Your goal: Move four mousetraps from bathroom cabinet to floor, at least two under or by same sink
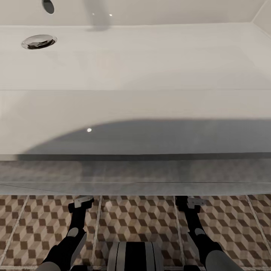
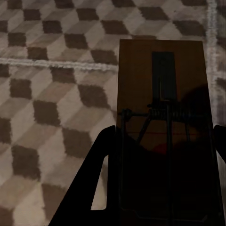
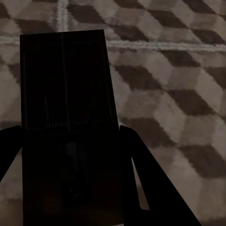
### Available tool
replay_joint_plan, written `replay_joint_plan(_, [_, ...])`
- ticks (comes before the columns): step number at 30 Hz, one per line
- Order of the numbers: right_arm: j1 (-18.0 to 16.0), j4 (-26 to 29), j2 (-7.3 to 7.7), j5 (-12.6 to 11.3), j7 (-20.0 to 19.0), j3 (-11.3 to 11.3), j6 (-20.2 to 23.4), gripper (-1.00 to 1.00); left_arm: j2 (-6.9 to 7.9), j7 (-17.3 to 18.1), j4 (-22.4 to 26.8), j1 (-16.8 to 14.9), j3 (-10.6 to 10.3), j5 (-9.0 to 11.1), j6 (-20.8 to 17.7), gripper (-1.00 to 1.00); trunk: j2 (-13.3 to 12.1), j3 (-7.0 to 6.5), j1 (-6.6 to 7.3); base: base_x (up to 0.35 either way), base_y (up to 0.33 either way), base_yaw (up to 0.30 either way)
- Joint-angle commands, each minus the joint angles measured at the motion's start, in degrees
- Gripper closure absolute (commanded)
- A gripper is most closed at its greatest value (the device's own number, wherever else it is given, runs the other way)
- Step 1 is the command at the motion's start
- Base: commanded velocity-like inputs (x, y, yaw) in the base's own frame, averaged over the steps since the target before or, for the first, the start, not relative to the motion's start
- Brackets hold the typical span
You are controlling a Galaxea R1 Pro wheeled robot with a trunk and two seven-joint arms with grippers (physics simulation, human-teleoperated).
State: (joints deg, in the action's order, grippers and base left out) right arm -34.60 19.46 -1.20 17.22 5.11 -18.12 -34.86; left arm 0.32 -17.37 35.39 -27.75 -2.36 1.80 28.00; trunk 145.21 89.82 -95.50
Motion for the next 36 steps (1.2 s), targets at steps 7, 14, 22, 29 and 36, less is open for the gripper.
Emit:
replay_joint_plan(7, [-0.03,-0.04,-0.03,0.44,0.16,-0.22,-0.16,1.0,0.04,0.48,-0.45,-0.03,-0.2,0.21,-3.0,1.0,0.01,0.03,0.01,0.0,0.0,0.0])
replay_joint_plan(14, [-0.03,-0.04,-0.03,0.45,0.16,-0.18,-0.16,1.0,0.04,0.59,-0.54,-0.17,-0.19,0.16,-3.89,1.0,0.01,0.03,0.01,0.0,0.0,0.0])
replay_joint_plan(22, [-0.03,-0.04,-0.03,0.43,0.16,-0.19,-0.16,1.0,0.03,0.36,-0.74,-0.28,-0.13,0.1,-3.93,1.0,0.01,0.03,0.01,0.0,0.0,0.0])
replay_joint_plan(29, [-0.03,-0.04,-0.03,0.42,0.16,-0.17,-0.13,1.0,0.03,0.36,-0.76,-0.3,-0.11,0.17,-3.0,1.0,0.01,0.03,0.01,0.0,0.0,0.0])
replay_joint_plan(36, [-0.03,-0.04,-0.03,0.44,0.16,-0.16,-0.12,1.0,0.04,0.56,-0.91,-0.3,-0.12,0.13,-1.65,1.0,0.01,0.03,0.01,0.0,0.0,0.0])
